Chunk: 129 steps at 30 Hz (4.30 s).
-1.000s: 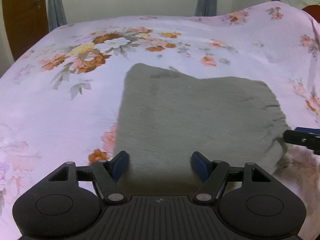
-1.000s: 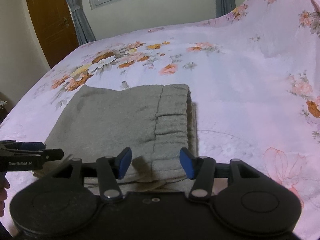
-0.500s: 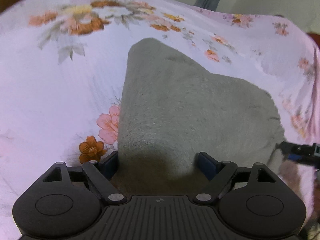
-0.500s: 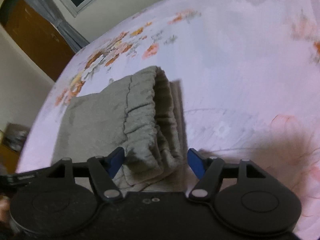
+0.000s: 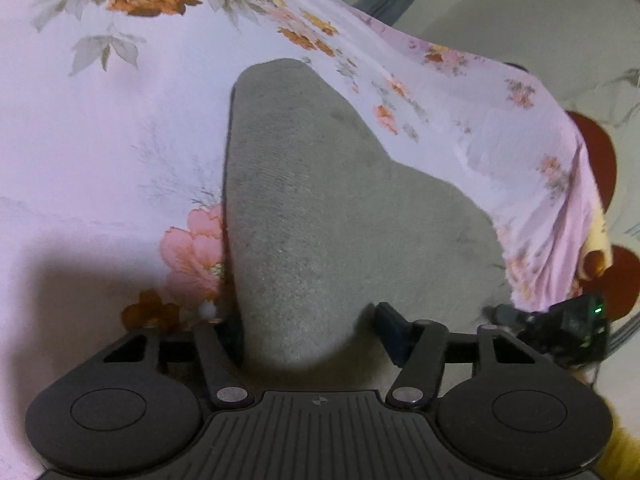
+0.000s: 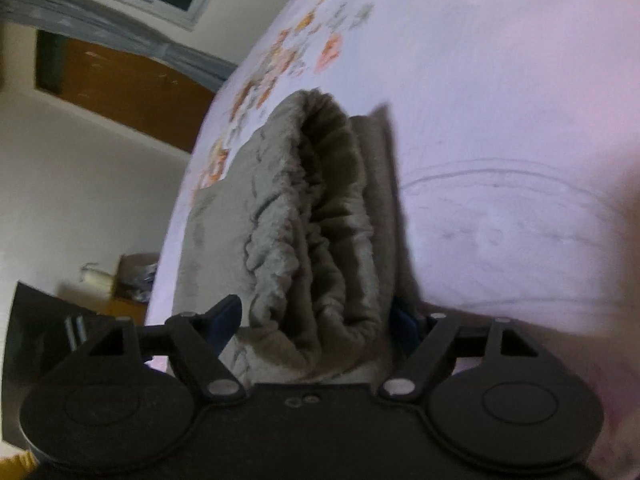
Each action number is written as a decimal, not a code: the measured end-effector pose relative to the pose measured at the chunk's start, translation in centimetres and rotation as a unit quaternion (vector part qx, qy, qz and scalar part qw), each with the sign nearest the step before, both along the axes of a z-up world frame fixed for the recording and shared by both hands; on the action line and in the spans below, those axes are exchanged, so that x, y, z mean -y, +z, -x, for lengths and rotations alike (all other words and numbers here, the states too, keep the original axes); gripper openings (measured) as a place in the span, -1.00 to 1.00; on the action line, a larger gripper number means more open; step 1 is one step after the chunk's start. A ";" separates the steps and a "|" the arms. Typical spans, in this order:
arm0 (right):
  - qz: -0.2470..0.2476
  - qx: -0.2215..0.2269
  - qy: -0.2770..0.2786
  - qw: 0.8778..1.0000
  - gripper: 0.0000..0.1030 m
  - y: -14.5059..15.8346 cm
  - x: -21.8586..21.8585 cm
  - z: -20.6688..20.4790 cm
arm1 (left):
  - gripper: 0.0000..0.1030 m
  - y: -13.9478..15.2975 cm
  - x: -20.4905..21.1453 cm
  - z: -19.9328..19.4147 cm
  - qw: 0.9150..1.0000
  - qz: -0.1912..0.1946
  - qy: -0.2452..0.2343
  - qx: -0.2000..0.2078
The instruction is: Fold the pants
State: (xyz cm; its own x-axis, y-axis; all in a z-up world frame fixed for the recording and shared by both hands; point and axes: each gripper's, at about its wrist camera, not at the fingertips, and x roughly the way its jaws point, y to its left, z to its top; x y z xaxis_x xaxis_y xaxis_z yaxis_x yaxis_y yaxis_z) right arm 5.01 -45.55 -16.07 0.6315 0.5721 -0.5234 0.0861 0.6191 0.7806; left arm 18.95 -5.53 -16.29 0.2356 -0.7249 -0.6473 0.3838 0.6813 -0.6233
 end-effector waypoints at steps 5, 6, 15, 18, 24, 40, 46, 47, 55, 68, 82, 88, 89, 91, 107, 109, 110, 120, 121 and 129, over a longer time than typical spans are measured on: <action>-0.030 0.033 0.034 0.998 0.23 0.7 -1.2 -0.5 | 0.19 0.7 1.9 0.5 1.000 0.017 -0.018 0.006; -0.040 0.042 0.048 0.997 0.18 1.0 -0.9 -0.4 | 0.19 0.9 1.8 0.5 0.999 0.022 -0.024 0.007; 0.009 0.030 0.015 0.999 0.08 0.0 -3.2 -2.6 | -0.06 0.1 4.7 0.4 0.999 -0.027 -0.007 0.042; 0.033 0.022 -0.004 0.999 -0.10 0.3 -3.8 -2.1 | -0.09 0.7 5.7 1.0 0.996 -0.056 -0.007 0.065; 0.057 0.029 -0.028 0.998 -0.15 1.9 -5.1 -0.7 | -0.26 2.4 5.3 1.8 0.991 -0.093 0.010 0.095; 0.027 0.116 -0.043 0.992 -0.16 9.5 -6.5 1.2 | -0.37 11.1 4.8 5.6 0.976 -0.097 0.018 0.192; 0.032 0.142 -0.044 0.988 -0.16 11.7 -6.6 -0.9 | -0.37 14.0 4.7 4.7 0.972 -0.087 0.029 0.215; 0.034 0.145 -0.043 0.988 -0.16 11.9 -6.6 -1.1 | -0.37 14.3 4.7 4.4 0.972 -0.087 0.031 0.217; 0.051 0.152 -0.034 0.986 -0.16 12.7 -6.1 -5.2 | -0.37 14.9 6.0 0.1 0.970 -0.093 0.050 0.220; 0.055 0.134 -0.037 0.989 -0.16 9.9 -4.1 -13.2 | -0.37 11.7 9.3 -8.5 0.968 -0.111 0.078 0.210; 0.057 0.074 -0.049 0.994 -0.13 4.0 -2.8 -15.8 | -0.33 4.7 10.4 -12.0 0.973 -0.137 0.069 0.172; 0.109 0.037 -0.083 0.990 0.13 2.4 -2.3 -15.6 | 0.32 2.9 9.8 -12.5 0.968 -0.165 0.090 0.166; 0.113 0.036 -0.084 0.989 0.18 2.5 -2.4 -15.3 | 0.33 2.9 9.5 -12.4 0.968 -0.165 0.094 0.165; 0.132 0.036 -0.089 0.987 0.24 3.0 -2.5 -14.8 | 0.35 3.2 9.0 -12.0 0.965 -0.173 0.100 0.170; 0.288 0.114 -0.126 0.942 0.09 10.9 -6.9 -8.9 | 0.35 8.0 7.0 -6.4 0.951 -0.187 0.109 0.222; 0.314 0.118 -0.113 0.935 -0.05 10.9 -8.5 -8.9 | 0.35 7.4 8.1 -5.8 0.947 -0.207 0.099 0.223; 0.331 0.116 -0.107 0.930 -0.13 10.6 -9.3 -8.8 | 0.35 6.9 8.5 -5.6 0.946 -0.217 0.098 0.221; 0.427 0.066 -0.072 0.899 -0.29 5.6 -10.7 -8.9 | 0.37 4.2 9.9 -3.8 0.938 -0.252 0.098 0.217; 0.428 0.063 -0.071 0.899 -0.29 5.7 -10.7 -9.1 | 0.38 4.2 10.0 -3.8 0.937 -0.253 0.101 0.217; 0.410 0.072 -0.085 0.905 -0.24 7.6 -11.4 -8.2 | 0.39 4.9 10.3 -3.1 0.932 -0.265 0.112 0.220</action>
State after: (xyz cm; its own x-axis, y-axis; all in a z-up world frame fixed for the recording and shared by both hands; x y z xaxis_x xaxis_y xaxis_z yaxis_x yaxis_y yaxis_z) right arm 13.19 -34.20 -8.46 0.7692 -0.0824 -0.6336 0.1680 0.9828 0.0762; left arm 22.06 -15.81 -11.38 0.6702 -0.2307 -0.7055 0.3338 0.9426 0.0089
